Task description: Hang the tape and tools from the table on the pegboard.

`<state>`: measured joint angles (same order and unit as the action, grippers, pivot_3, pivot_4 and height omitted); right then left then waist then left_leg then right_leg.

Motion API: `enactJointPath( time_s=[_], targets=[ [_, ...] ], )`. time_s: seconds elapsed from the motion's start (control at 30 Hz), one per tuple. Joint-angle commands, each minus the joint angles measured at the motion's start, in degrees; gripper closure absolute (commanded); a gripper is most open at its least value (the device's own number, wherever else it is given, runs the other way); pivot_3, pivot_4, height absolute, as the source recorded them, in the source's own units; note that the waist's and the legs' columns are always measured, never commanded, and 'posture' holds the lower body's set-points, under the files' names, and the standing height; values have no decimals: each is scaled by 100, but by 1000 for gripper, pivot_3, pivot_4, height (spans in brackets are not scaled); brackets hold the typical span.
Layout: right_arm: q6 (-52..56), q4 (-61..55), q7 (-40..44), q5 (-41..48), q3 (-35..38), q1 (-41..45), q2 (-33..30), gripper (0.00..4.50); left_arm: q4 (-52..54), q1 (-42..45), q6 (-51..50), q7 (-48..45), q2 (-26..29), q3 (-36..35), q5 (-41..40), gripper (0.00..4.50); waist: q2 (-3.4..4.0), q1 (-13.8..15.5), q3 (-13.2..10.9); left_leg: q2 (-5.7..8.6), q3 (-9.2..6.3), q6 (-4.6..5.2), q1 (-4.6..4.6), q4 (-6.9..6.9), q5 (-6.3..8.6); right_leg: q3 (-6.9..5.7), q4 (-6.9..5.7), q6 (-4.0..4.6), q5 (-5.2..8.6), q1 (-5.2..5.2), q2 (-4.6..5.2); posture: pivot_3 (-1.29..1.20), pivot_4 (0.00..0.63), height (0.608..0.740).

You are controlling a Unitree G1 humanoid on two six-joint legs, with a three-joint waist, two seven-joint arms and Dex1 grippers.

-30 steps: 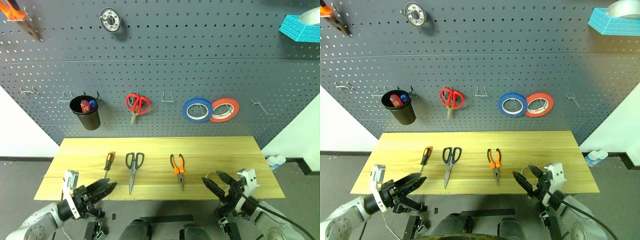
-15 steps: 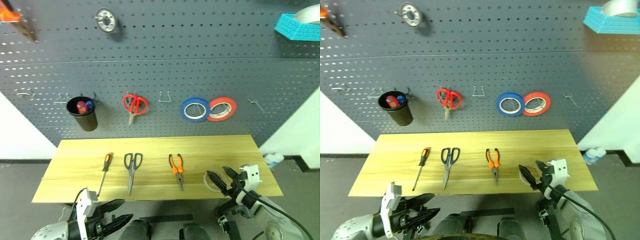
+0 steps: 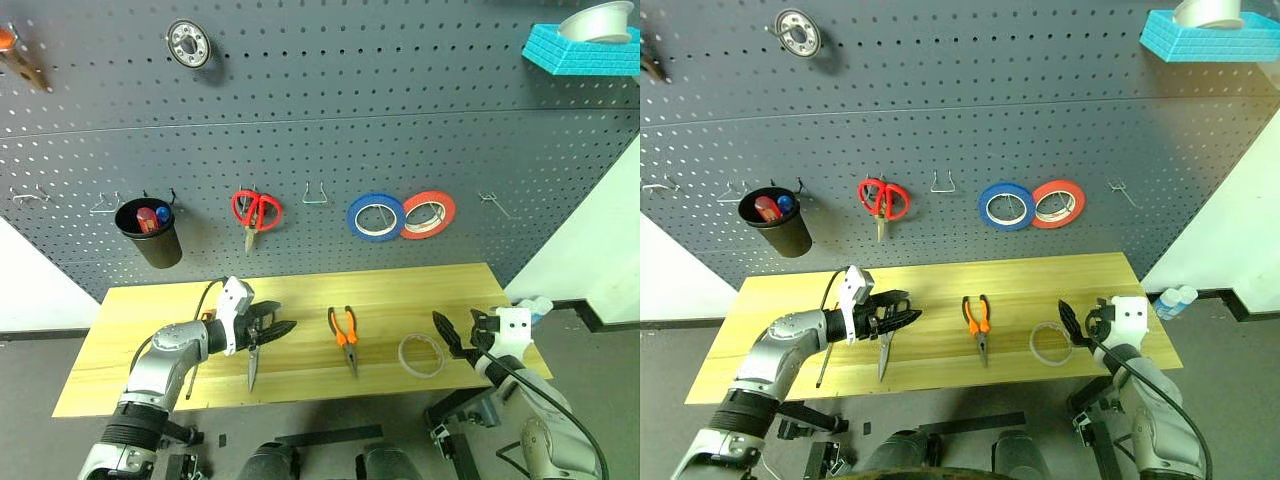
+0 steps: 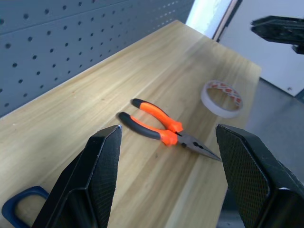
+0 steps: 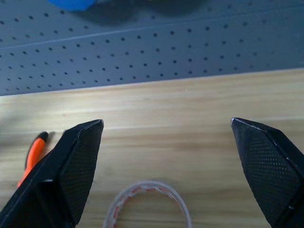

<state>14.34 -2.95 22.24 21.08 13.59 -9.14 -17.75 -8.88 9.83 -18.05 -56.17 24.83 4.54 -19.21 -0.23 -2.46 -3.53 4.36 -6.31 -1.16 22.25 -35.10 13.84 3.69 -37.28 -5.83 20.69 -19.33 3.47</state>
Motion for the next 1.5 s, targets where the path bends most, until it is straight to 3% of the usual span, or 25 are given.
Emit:
enactJointPath(
  time_s=[0.03,0.47,0.83,1.0,1.5],
  targets=[
    [-33,-133,-37,-31,-7,44,38,0,236,77,-43,-163,102,96,-8,1200,0,12,-1,1,0,0,0,-4,0,0,0,-2,-1,2,1,-66,69,738],
    [471,40,-557,-518,-202,320,-8,0,113,50,286,-500,337,435,338,1200,7,2,-9,1,0,-1,-3,0,0,3,-1,-4,-4,0,1,-66,79,738],
    [1356,180,-985,-976,-693,911,98,0,-399,341,603,-604,174,534,519,1200,10,-1,-12,1,0,-1,-3,-2,0,3,-2,-4,-4,0,1,-78,84,738],
    [2060,-531,-727,-874,-1130,843,74,0,-685,523,725,-646,66,623,610,1200,9,-7,-22,1,-1,0,-2,1,0,3,-2,-4,-4,-2,1,-77,94,738],
    [3648,-1051,-819,-698,-1099,576,140,0,-817,581,795,-771,-65,676,679,1200,-17,-11,-173,1,-1,1,1,3,0,4,3,-5,-4,-3,2,-86,138,738]
  ],
)
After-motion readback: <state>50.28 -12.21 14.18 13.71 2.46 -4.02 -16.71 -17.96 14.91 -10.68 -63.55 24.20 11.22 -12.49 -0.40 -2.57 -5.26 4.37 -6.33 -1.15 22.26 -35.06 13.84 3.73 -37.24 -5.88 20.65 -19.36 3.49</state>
